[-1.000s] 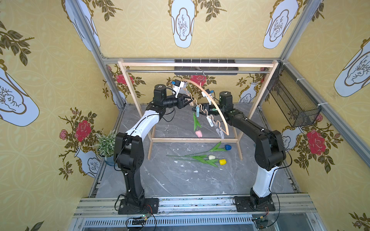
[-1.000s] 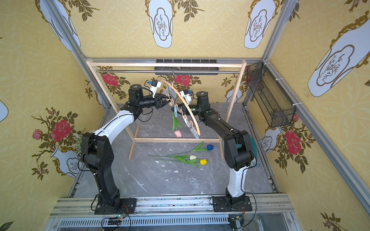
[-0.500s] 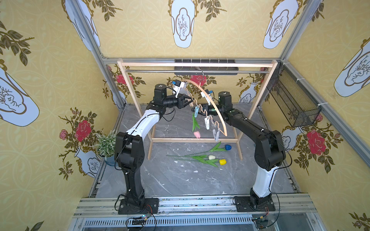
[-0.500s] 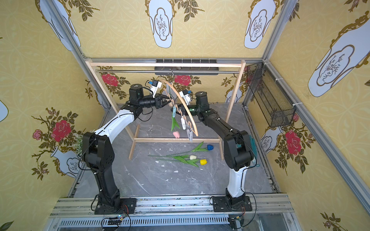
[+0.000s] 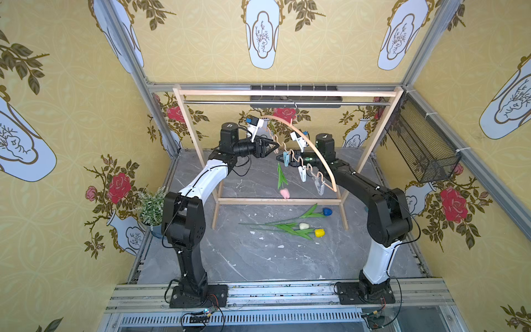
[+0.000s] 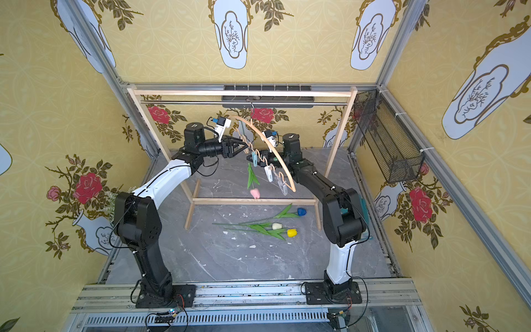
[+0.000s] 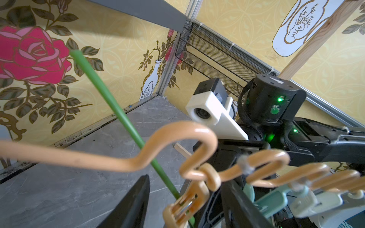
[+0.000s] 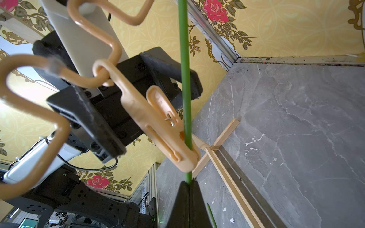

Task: Dry the flowers on a clothes hanger
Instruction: Clamp the flower onto the hanger.

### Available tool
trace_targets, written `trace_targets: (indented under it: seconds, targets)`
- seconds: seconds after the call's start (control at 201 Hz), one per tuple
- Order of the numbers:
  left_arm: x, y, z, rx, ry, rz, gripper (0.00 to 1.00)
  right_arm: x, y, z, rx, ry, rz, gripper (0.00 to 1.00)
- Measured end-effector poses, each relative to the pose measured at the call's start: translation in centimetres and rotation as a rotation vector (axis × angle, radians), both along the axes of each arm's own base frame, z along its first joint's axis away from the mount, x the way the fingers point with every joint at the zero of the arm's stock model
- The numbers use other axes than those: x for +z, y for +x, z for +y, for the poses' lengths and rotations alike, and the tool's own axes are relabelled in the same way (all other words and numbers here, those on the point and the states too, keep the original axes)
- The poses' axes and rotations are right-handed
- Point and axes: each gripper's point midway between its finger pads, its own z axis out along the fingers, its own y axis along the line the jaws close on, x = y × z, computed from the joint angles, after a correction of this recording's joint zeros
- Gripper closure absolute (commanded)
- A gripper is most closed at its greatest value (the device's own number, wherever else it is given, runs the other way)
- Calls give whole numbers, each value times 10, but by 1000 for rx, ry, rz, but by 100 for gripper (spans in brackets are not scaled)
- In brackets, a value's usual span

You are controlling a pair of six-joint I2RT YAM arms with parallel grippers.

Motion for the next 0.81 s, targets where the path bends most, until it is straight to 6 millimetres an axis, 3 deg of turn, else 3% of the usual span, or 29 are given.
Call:
trace_targets:
  seconds: [0.164, 0.458, 0.812]
  targets:
    - [-7, -5, 9, 46, 15, 11, 31, -4, -1, -3, -7, 1, 5, 93]
    - [-15, -33, 29, 106, 37, 25, 31, -16, -2, -18, -47, -3, 28, 67]
    - [-25, -62, 66, 328, 57, 61, 37, -45, -15, -64, -266, -105, 54, 63]
